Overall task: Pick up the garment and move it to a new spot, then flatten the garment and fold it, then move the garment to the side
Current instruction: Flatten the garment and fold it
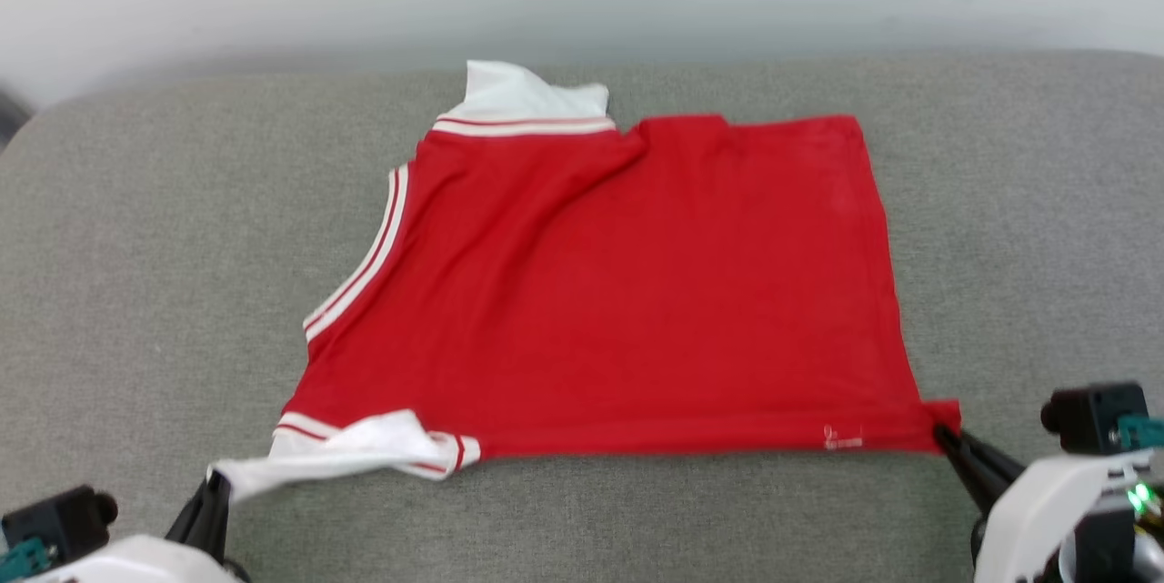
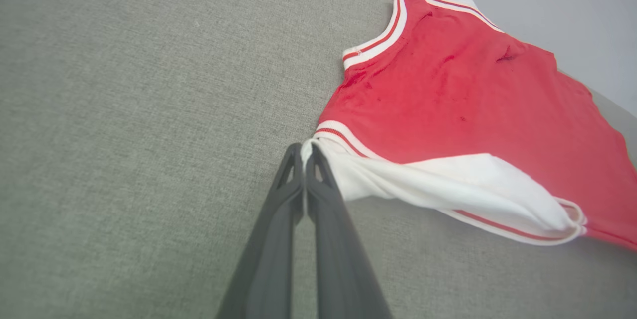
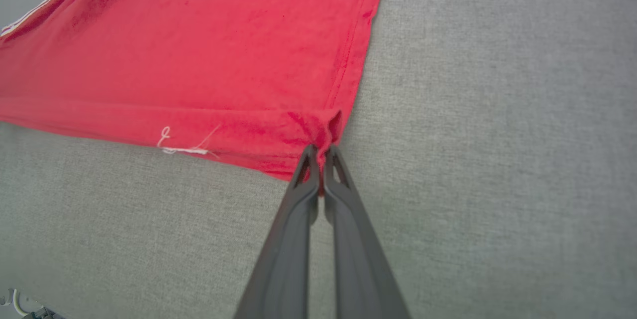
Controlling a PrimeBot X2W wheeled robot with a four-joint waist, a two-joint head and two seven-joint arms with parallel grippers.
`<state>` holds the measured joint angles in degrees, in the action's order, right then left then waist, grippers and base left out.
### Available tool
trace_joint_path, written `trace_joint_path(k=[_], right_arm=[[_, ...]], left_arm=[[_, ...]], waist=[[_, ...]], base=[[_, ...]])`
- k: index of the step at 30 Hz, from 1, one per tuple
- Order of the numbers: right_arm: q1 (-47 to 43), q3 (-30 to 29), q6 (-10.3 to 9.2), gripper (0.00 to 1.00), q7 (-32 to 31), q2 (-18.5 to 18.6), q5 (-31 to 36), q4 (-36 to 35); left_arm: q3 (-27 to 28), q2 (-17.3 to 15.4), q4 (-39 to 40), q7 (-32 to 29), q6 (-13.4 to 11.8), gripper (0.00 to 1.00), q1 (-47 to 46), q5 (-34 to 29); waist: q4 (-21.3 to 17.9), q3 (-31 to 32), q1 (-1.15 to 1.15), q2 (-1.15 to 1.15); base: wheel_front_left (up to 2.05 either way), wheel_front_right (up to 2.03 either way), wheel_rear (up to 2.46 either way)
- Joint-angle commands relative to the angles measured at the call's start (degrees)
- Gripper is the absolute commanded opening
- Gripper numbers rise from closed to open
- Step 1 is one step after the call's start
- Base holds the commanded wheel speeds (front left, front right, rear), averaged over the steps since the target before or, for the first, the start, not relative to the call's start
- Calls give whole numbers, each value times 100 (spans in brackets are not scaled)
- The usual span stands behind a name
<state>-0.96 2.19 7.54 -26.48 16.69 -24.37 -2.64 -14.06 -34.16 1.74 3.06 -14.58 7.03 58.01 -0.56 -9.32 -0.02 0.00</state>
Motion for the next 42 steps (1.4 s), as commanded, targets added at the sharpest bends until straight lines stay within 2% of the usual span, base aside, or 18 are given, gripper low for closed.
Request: trace_joint_path(k=[1,3,6,10,14,23,28,32,33,34,35,36,37,38,42], right_arm=[[-268,-126,-9,0,-162,-74,93,-240],[-485,-228,-10,0,-308,-144,134,-473],[-624,-328,-10,0,-437,-204,160,-639],[-508,-462,-9,0,-575,-327,174,-785],[-27,-419,-9,0,-664,-387,233,-629],[1413,-127,-9,0,-595,-381,320,265],[1978,152,-9,0,-475,-384,326,905],[2302,295,-9,0,-100,-330,414,1397],[2343,316,-9,17,-1,-327,445,1544],[2370,346,-9,42,80,-325,443,1670],[2412,367,-9,90,172,-331,428,1776],[2450,387,-9,100,257,-329,414,1879],[2460,419,-9,100,333,-328,389,1970],[2453,441,-9,100,398,-332,351,2065],[2373,494,-9,100,754,-283,257,2264]], left_arm=[[79,-107,211,-91,-184,0,264,49],[124,-187,488,-189,-349,0,525,87],[190,-282,746,-228,-469,0,678,93],[196,-373,1050,-284,-474,0,447,1],[31,-292,946,-342,-298,0,-117,-75],[-247,-2,-15,-319,353,0,-1925,-245],[-452,180,-708,-421,629,0,-2461,-224],[-594,341,-1321,-496,853,0,-2722,-165],[-654,374,-1472,-534,915,0,-2771,-157],[-698,406,-1599,-550,990,0,-2828,-144],[-728,434,-1742,-563,1063,0,-2888,-141],[-774,485,-1846,-583,1122,27,-2923,-129],[-805,537,-1951,-588,1183,72,-2958,-107],[-827,557,-2048,-603,1235,100,-2988,-89],[-876,652,-2379,-545,1353,100,-3044,-77]], waist=[[-6,82,2,0],[-12,138,2,0],[-3,158,2,0],[50,124,2,0],[30,-30,2,0],[-32,-726,2,0],[-70,-980,2,0],[-67,-1070,2,0],[-62,-1078,2,0],[-55,-1083,2,0],[-48,-1083,2,0],[-41,-1078,2,0],[-33,-1067,2,0],[-26,-1052,2,0],[-13,-913,2,0]], base=[[0,0,0],[0,0,0],[0,0,0],[0,0,0],[0,0,0],[0,0,0],[0,0,0],[0,0,0],[0,0,0],[0,0,0],[0,0,0],[0,0,0],[0,0,0],[0,0,0],[0,0,0]])
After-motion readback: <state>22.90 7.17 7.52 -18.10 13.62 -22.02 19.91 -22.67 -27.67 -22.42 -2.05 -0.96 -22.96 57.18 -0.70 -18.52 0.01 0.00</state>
